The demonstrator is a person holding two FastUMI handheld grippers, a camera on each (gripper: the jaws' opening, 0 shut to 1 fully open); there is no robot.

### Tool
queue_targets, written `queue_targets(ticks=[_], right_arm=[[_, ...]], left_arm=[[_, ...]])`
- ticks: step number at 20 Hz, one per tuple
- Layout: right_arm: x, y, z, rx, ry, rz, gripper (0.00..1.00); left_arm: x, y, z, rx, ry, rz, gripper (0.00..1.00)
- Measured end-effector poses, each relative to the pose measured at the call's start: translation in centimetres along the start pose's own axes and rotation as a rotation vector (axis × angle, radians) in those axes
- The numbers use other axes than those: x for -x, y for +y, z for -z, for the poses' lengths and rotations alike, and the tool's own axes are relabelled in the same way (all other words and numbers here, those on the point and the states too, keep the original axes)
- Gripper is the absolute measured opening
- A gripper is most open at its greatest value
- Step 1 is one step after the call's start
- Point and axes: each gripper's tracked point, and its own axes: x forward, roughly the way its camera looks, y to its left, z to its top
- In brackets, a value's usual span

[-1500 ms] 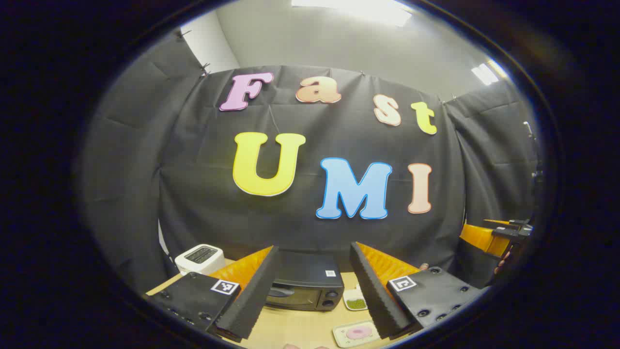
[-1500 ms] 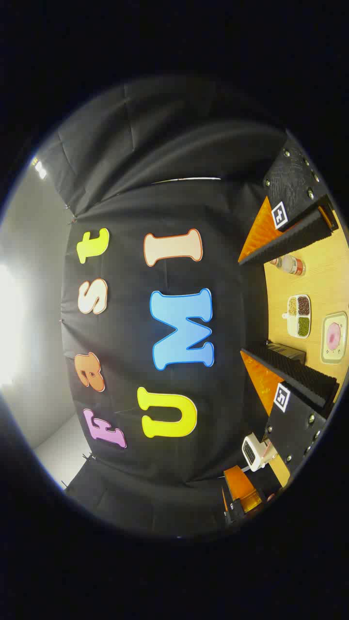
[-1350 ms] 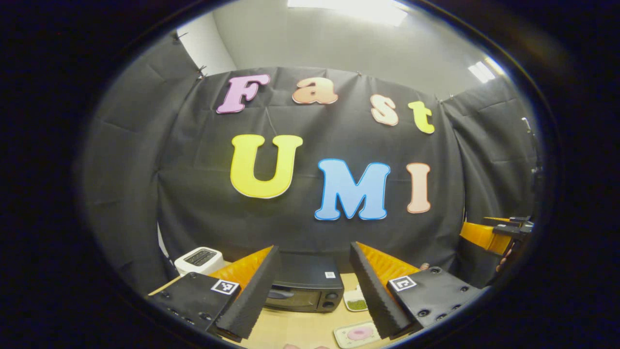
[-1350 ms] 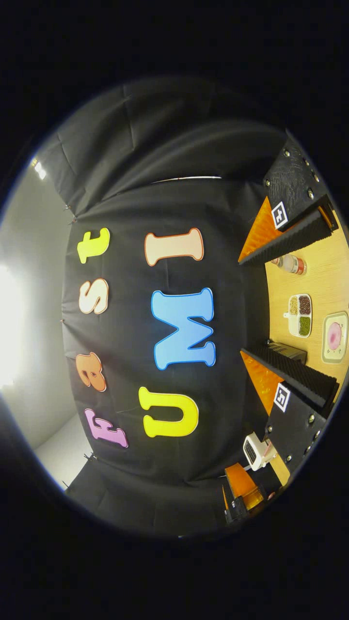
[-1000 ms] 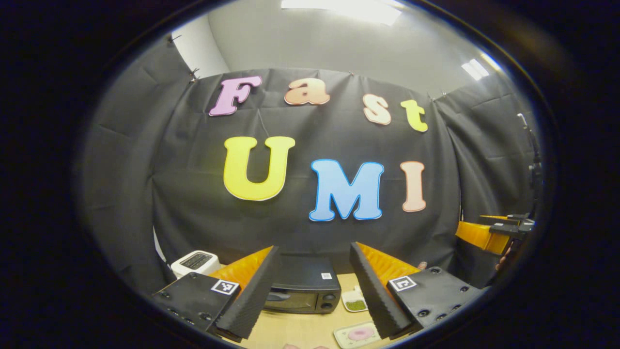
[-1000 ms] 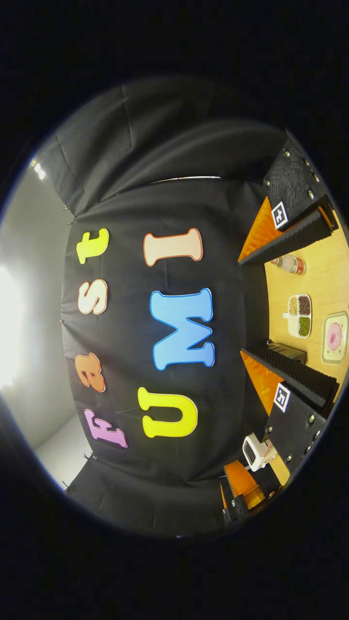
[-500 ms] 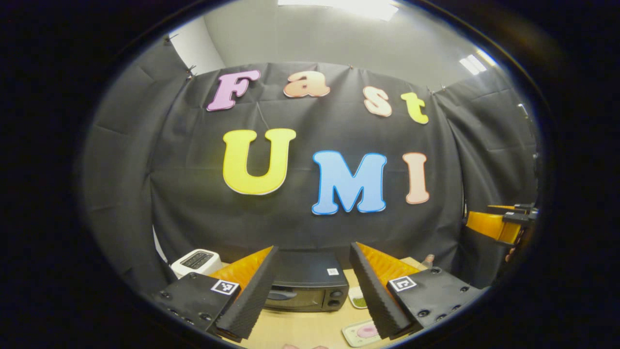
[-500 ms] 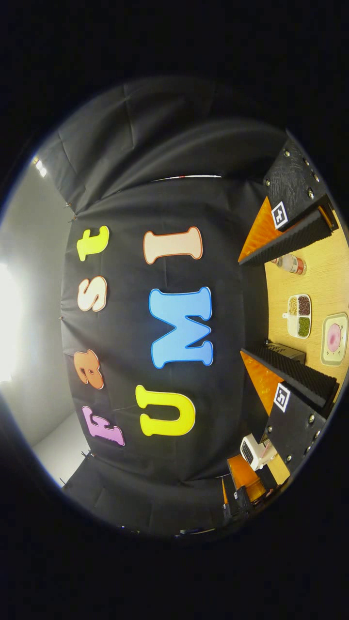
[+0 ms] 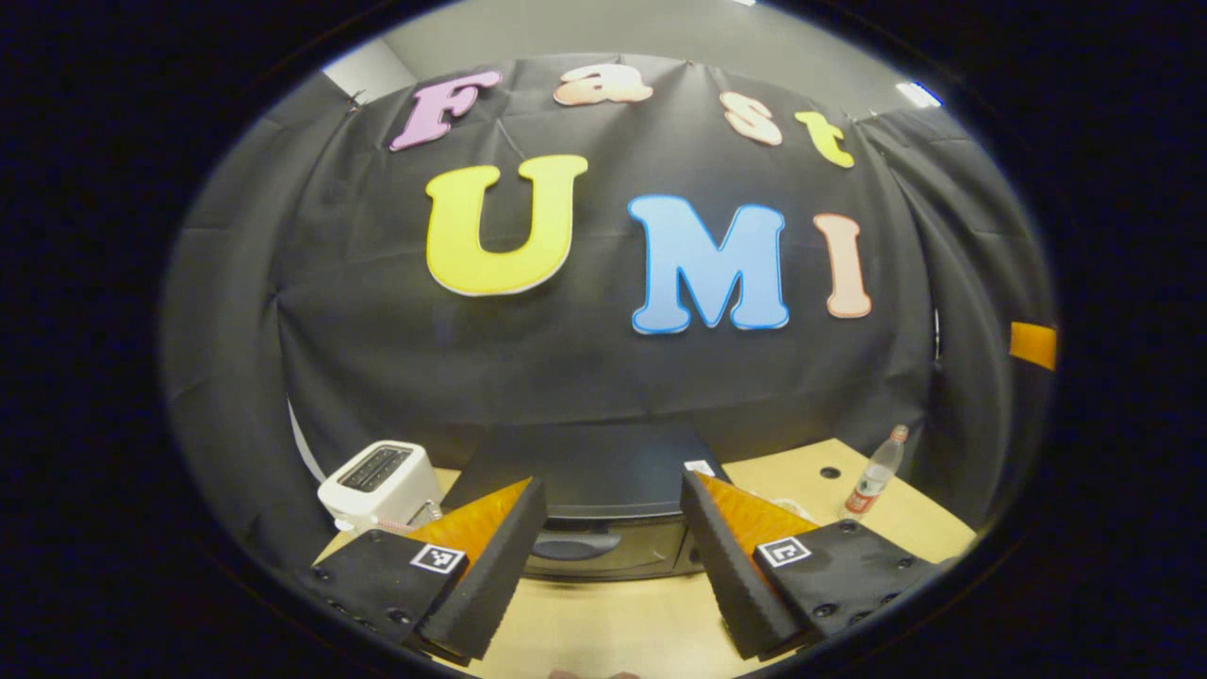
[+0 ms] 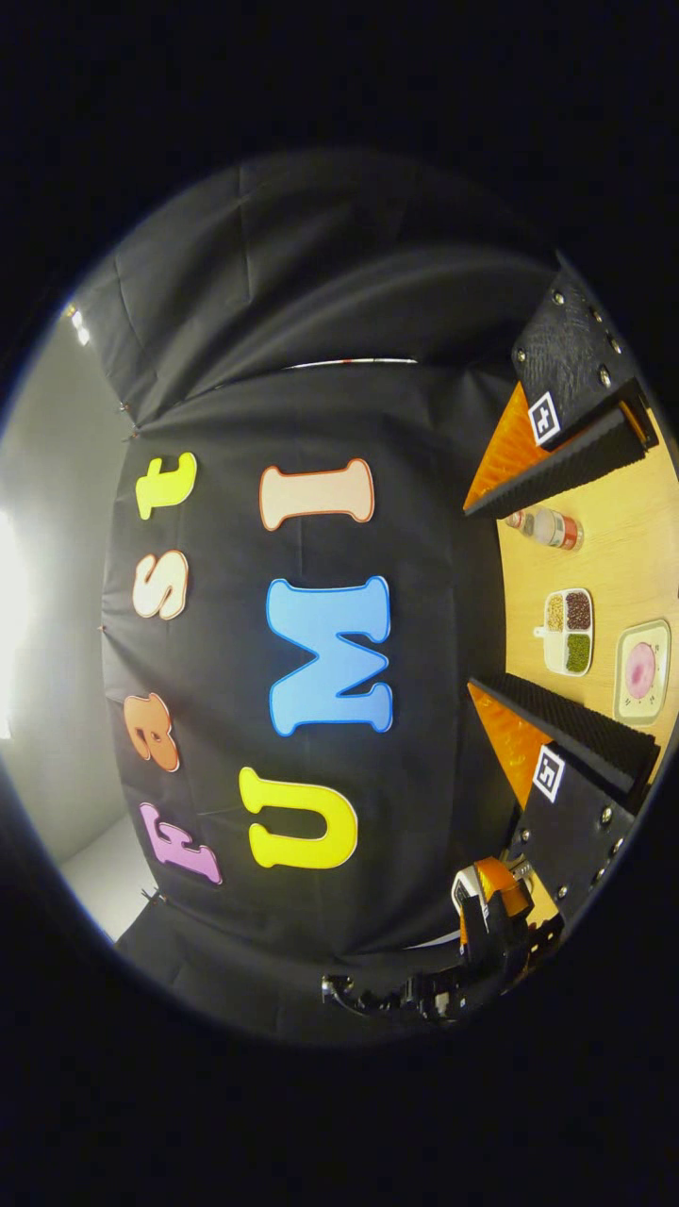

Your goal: Open the electric oven with the left hand, put the food in, and close the electric oven.

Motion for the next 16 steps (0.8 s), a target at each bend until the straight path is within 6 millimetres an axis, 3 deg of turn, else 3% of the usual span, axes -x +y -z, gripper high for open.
queue_targets(ticks=[1,3,8,9,10,12,14,16], right_arm=[[-0.1,-0.1,0.2,0.005,0.009,0.007,0.99],[-0.2,-0.5,0.7,0.009,0.026,0.02,0.99],[0.2,-1.3,1.3,0.024,0.042,0.074,0.99],[0.2,-1.3,1.5,0.023,0.042,0.076,0.99],[0.2,-1.2,1.6,0.025,0.045,0.081,0.99],[0.2,-1.2,1.9,0.028,0.053,0.083,1.0],[0.0,-1.0,2.1,0.028,0.063,0.081,1.0],[-0.2,-0.8,2.1,0.027,0.065,0.078,1.0]], left_arm=[[-1.3,0.4,0.9,-0.003,0.018,-0.001,1.0],[-3.8,1.3,2.7,0.006,0.056,-0.008,0.97],[-8.5,3.0,7.2,0.004,0.123,-0.001,1.0],[-9.1,3.2,8.0,0.011,0.143,-0.005,1.0],[-9.6,3.3,8.9,0.013,0.156,-0.011,0.92],[-10.2,3.7,10.2,0.004,0.184,-0.018,0.97],[-10.8,3.5,10.2,-0.021,0.17,-0.017,1.0],[-10.7,3.3,10.3,-0.002,0.165,-0.019,0.97]])
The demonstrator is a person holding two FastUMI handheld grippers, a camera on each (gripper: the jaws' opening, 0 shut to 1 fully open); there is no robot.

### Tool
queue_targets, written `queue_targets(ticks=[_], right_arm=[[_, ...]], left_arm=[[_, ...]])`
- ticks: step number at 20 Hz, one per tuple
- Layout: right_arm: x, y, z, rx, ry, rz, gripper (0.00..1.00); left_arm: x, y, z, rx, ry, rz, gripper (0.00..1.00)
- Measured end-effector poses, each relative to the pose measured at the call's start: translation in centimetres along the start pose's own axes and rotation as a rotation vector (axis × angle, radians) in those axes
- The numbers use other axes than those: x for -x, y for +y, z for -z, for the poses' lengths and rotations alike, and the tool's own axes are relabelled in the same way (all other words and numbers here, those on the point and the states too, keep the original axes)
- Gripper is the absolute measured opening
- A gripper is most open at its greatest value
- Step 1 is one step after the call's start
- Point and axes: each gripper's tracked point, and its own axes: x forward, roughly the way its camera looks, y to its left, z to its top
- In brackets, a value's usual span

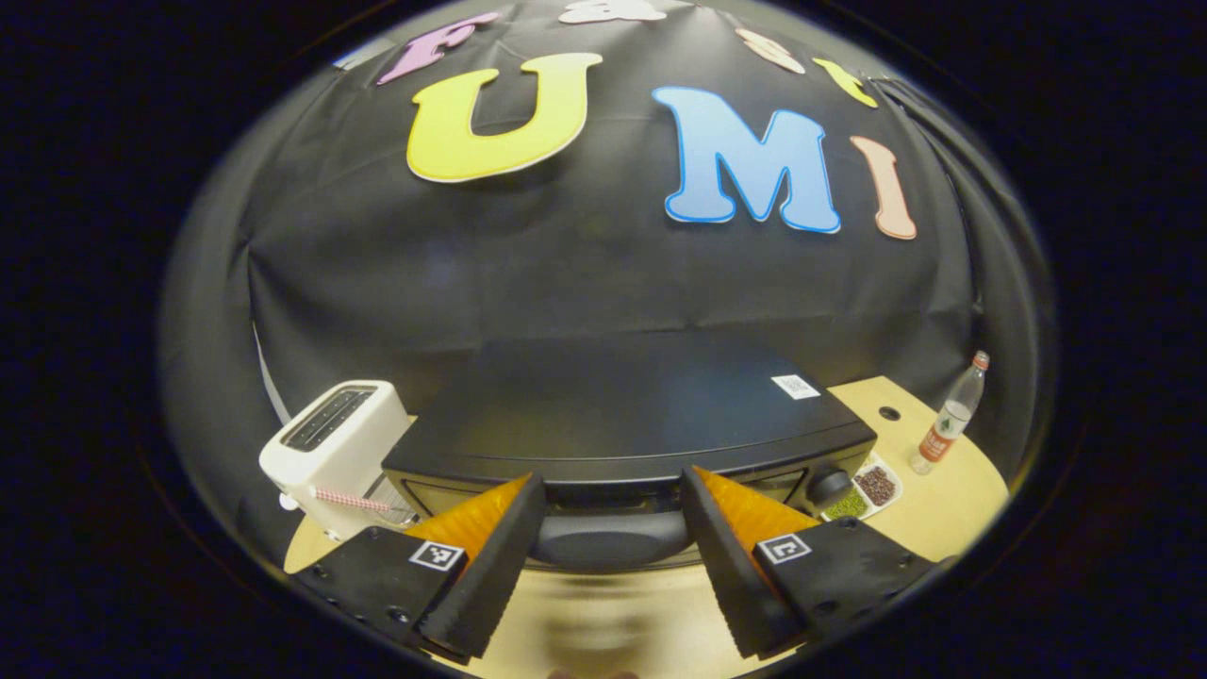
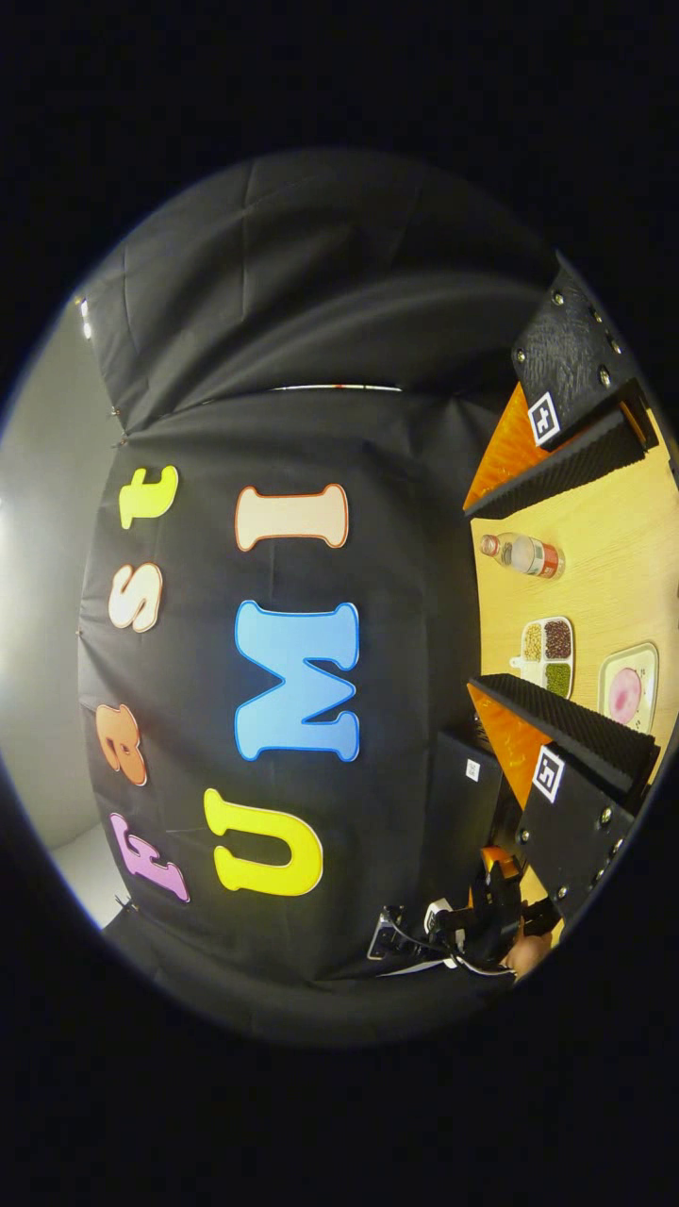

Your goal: Open the electric oven with the left hand, put the food in, and close the electric oven.

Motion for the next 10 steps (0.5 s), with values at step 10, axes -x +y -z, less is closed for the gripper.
queue_targets(ticks=[10], right_arm=[[0.0,1.8,-0.1,-0.022,0.001,-0.054,1.0]], left_arm=[[4.7,-0.7,3.9,-0.018,-0.016,0.004,1.0]])
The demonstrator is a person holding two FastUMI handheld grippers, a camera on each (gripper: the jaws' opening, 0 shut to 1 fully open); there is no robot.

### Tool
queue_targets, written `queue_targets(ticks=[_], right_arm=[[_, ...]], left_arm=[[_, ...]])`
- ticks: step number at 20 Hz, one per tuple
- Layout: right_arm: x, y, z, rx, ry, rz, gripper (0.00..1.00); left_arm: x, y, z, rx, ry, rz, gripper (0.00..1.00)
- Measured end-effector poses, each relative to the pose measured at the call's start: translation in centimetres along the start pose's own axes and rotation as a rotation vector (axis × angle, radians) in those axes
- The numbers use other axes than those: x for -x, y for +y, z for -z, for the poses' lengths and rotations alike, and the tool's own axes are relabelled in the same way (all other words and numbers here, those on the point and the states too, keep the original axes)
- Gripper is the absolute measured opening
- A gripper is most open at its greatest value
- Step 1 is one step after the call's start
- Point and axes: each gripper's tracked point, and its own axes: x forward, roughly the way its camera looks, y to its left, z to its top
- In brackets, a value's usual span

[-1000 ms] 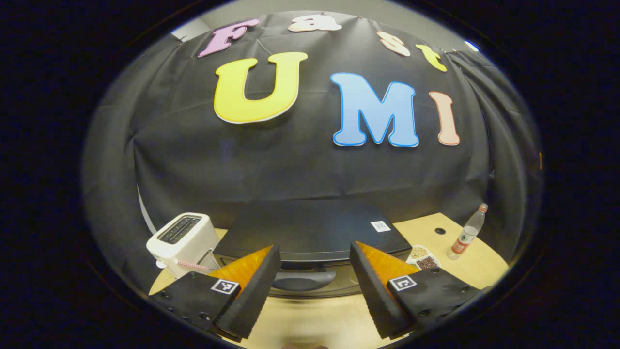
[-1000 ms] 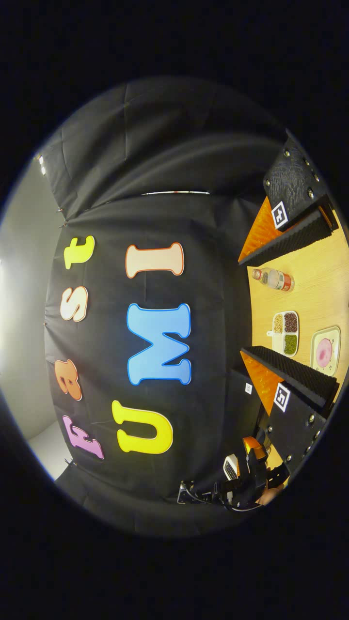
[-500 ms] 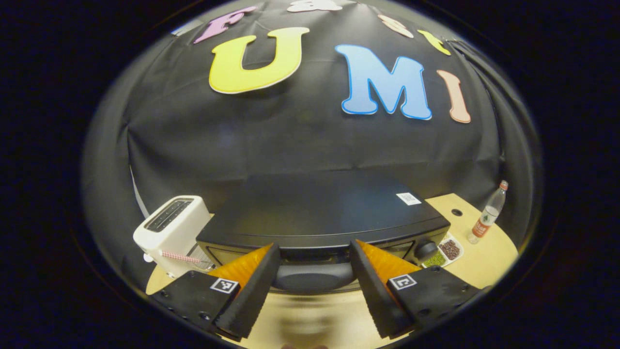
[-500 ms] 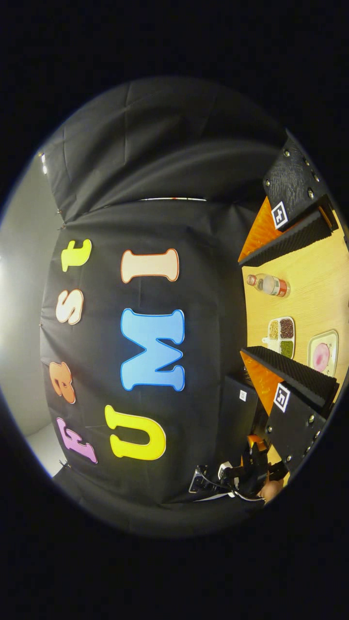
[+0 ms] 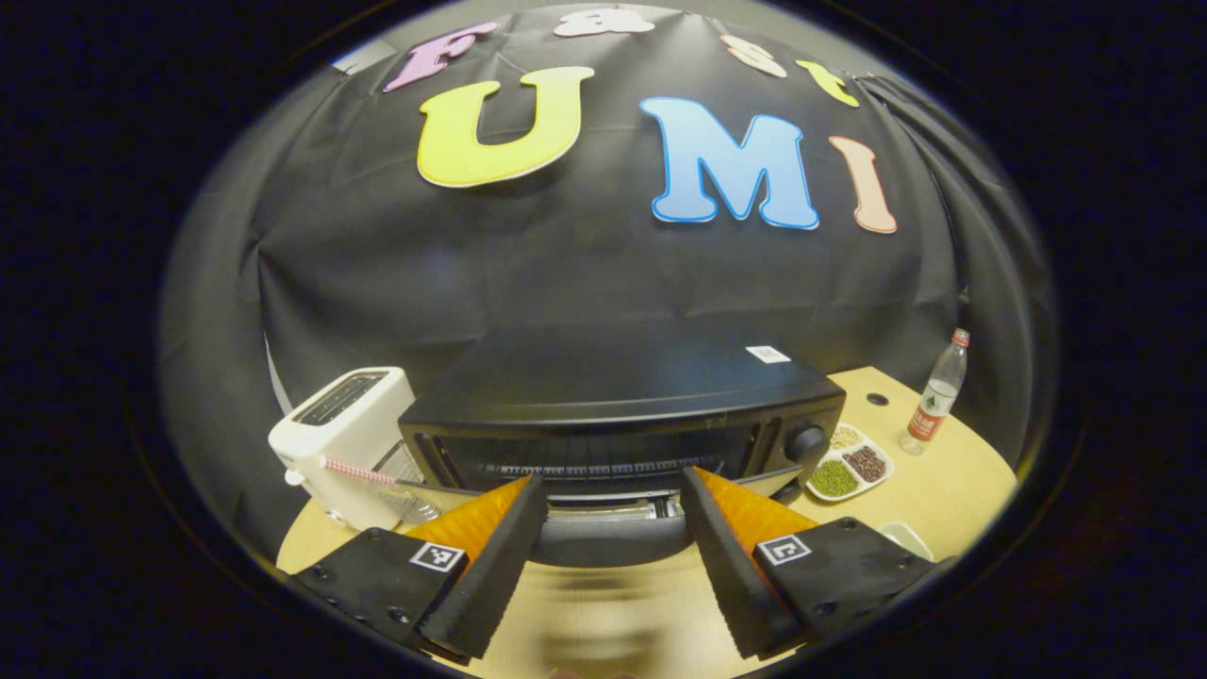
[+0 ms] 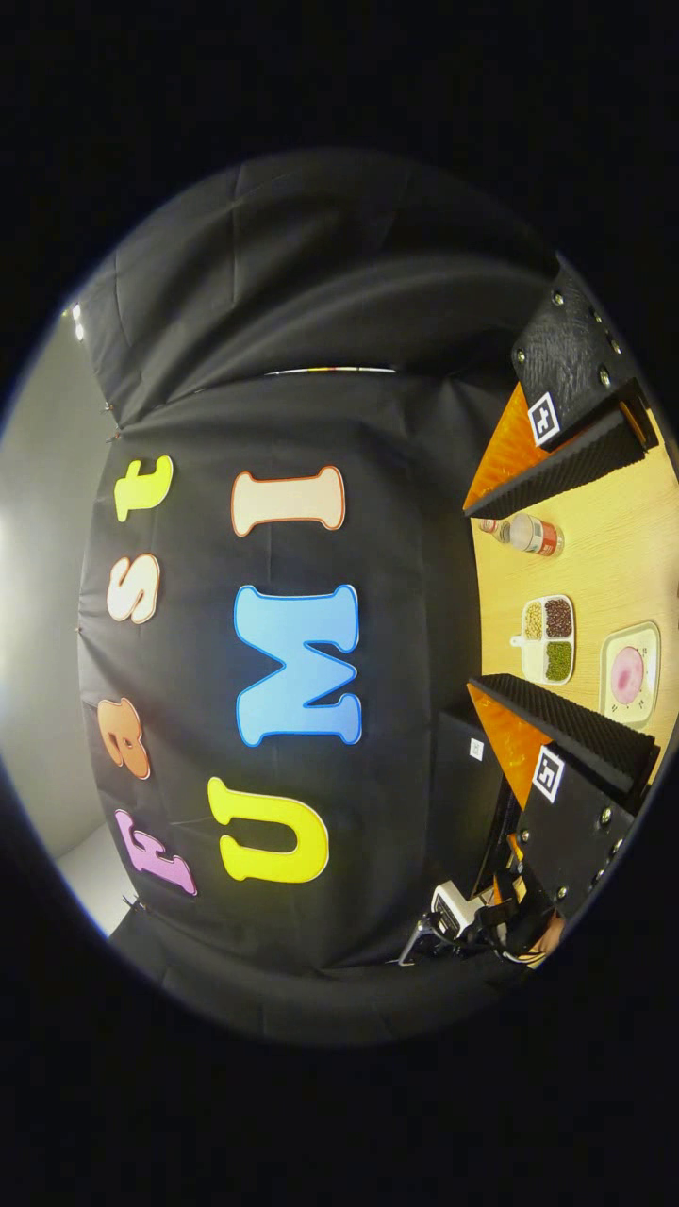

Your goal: Open the electric oven with the left hand, put the food in, and close the electric oven.

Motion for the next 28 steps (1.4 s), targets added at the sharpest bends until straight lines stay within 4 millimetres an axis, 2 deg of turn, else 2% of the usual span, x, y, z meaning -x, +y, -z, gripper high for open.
queue_targets(ticks=[3,5,8,9,10,12,14,16,18,20,22,23,24,26,28], right_arm=[[0.3,0.3,0.2,0.002,0.002,-0.011,1.0],[0.7,0.4,0.3,0.004,0.005,-0.016,1.0],[0.8,0.5,0.7,0.014,0.016,-0.021,1.0],[1.0,0.6,1.0,0.015,0.023,-0.022,1.0],[1.0,0.6,1.1,0.013,0.03,-0.025,1.0],[1.1,0.9,1.4,0.011,0.041,-0.032,1.0],[1.2,1.0,1.6,0.014,0.047,-0.036,1.0],[1.1,1.3,1.8,0.02,0.054,-0.043,1.0],[1.2,1.4,2.3,0.03,0.069,-0.051,1.0],[1.1,1.6,3.0,0.035,0.095,-0.064,1.0],[0.5,1.9,4.8,0.025,0.174,-0.092,1.0],[0.3,2.4,6.1,0.01,0.232,-0.118,1.0],[-0.1,2.8,7.4,-0.001,0.287,-0.142,1.0],[-1.3,3.1,10.7,0.01,0.413,-0.181,1.0],[-2.3,3.3,14.7,0.026,0.559,-0.224,1.0]], left_arm=[[1.1,-0.2,1.5,0.004,0.017,0.0,0.97],[1.9,-0.3,2.7,0.014,0.027,0.002,1.0],[2.9,-0.4,4.2,0.013,0.046,0.002,0.92],[3.2,-0.3,4.7,0.015,0.053,0.003,0.92],[3.3,-0.4,5.4,0.016,0.064,0.003,0.97],[3.8,-0.4,6.8,0.017,0.086,0.005,0.92],[4.3,-0.5,8.5,0.02,0.116,0.006,1.0],[4.7,-0.2,10.9,0.029,0.165,0.005,1.0],[4.6,0.5,11.7,0.041,0.189,-0.022,1.0],[5.3,0.8,10.2,0.067,0.15,-0.029,0.99],[6.4,1.1,7.1,0.077,0.086,-0.03,0.92],[7.1,1.1,5.2,0.08,0.048,-0.031,1.0],[7.8,1.1,3.1,0.082,0.004,-0.03,0.97],[9.3,1.0,-0.7,0.084,-0.07,-0.034,1.0],[11.2,1.0,-4.2,0.09,-0.142,-0.037,0.92]])
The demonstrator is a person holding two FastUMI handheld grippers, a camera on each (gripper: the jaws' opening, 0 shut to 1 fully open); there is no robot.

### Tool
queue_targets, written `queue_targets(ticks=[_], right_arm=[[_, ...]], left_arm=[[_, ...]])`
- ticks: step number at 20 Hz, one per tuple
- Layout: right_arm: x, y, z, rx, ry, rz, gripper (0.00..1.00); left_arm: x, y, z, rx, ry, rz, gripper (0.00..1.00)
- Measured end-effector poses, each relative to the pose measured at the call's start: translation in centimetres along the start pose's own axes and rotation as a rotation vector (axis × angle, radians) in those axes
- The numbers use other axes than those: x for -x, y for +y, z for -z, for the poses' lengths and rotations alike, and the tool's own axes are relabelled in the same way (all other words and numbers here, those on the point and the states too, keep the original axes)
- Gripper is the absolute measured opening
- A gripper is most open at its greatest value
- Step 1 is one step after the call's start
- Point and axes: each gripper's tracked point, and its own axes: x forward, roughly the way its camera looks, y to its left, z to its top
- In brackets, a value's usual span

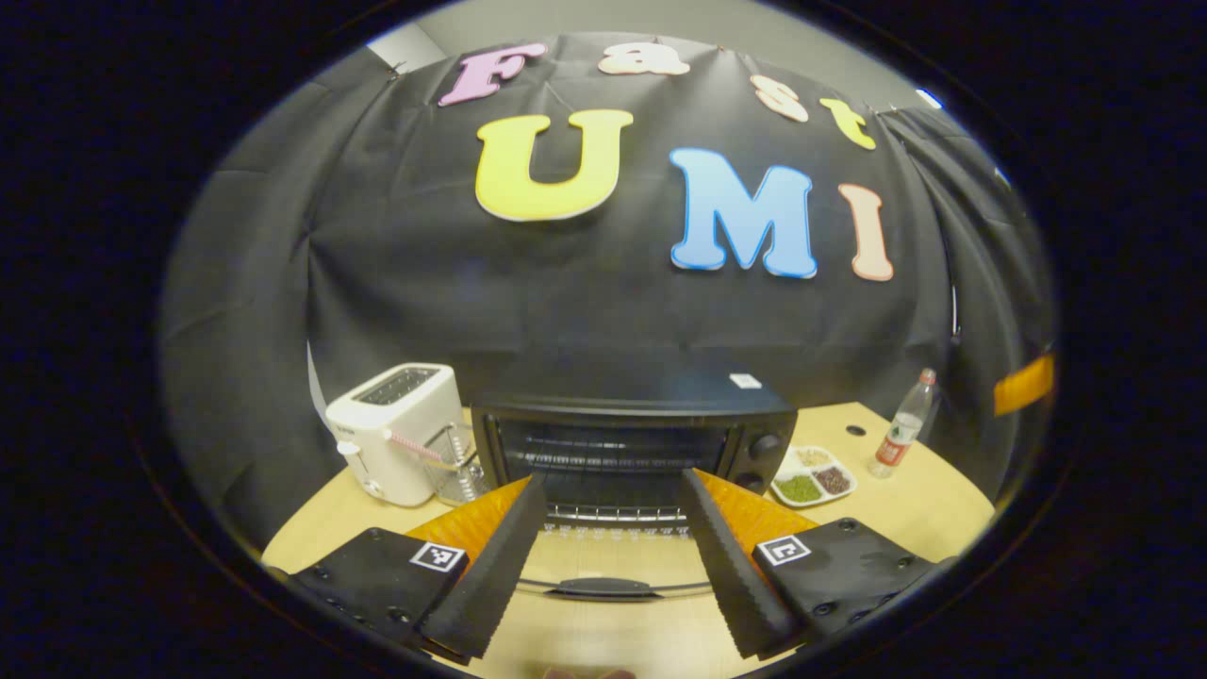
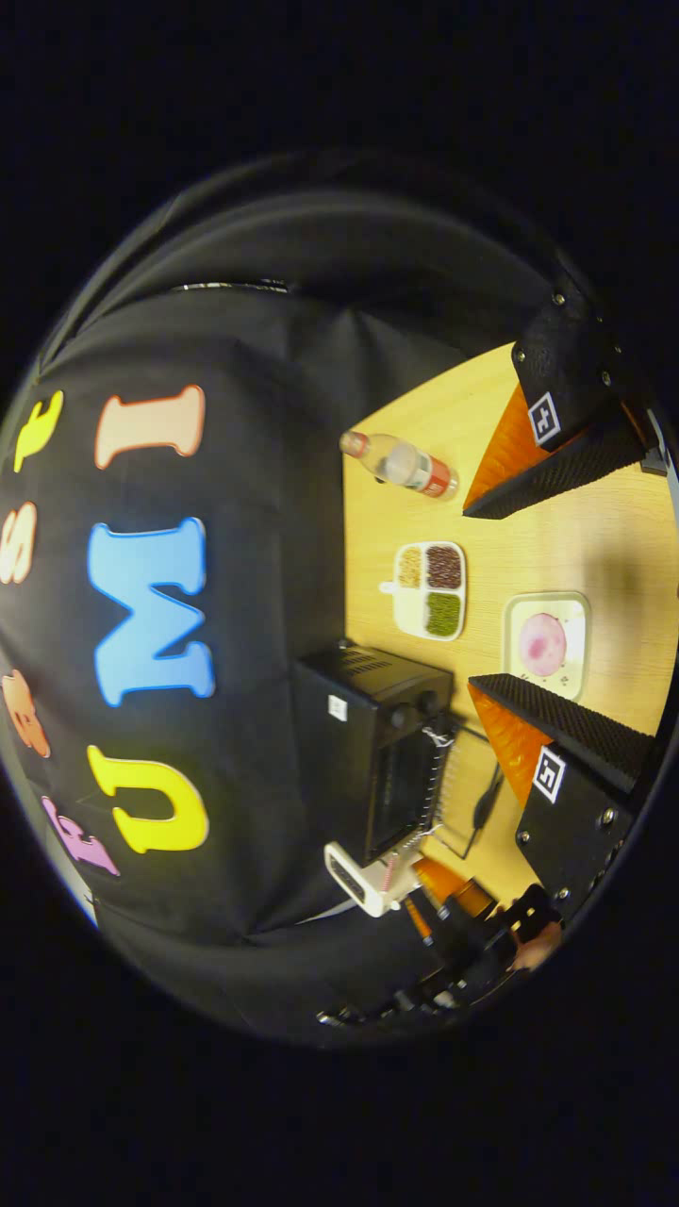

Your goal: Open the electric oven with the left hand, put the food in, and close the electric oven.

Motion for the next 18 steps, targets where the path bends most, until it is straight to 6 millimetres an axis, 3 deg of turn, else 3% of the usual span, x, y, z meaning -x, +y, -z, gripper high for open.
queue_targets(ticks=[1,2,6,7,8,10,12,18], right_arm=[[-1.3,-0.1,1.4,0.003,0.076,-0.01,1.0],[-2.4,-0.5,2.7,0.007,0.13,-0.012,1.0],[-6.1,-2.1,8.2,-0.03,0.35,-0.009,1.0],[-7.2,-2.2,9.3,-0.043,0.404,-0.008,1.0],[-8.1,-2.4,10.4,-0.044,0.455,-0.005,1.0],[-10.1,-3.3,12.1,-0.021,0.541,0.029,1.0],[-11.9,-4.0,13.4,0.007,0.593,0.046,1.0],[-14.9,-3.5,15.0,0.017,0.665,0.059,1.0]], left_arm=[[0.8,-0.1,-1.8,0.002,-0.037,-0.006,0.92],[1.6,0.0,-3.2,0.001,-0.071,-0.015,1.0],[5.0,0.4,-7.0,-0.001,-0.145,-0.029,1.0],[5.7,0.7,-7.6,-0.003,-0.155,-0.034,0.92],[6.3,1.0,-7.8,-0.007,-0.163,-0.041,0.97],[7.4,2.0,-8.1,-0.022,-0.168,-0.066,0.93],[8.3,3.0,-7.8,-0.052,-0.166,-0.1,0.95],[10.2,4.8,-6.5,-0.085,-0.134,-0.148,1.0]])
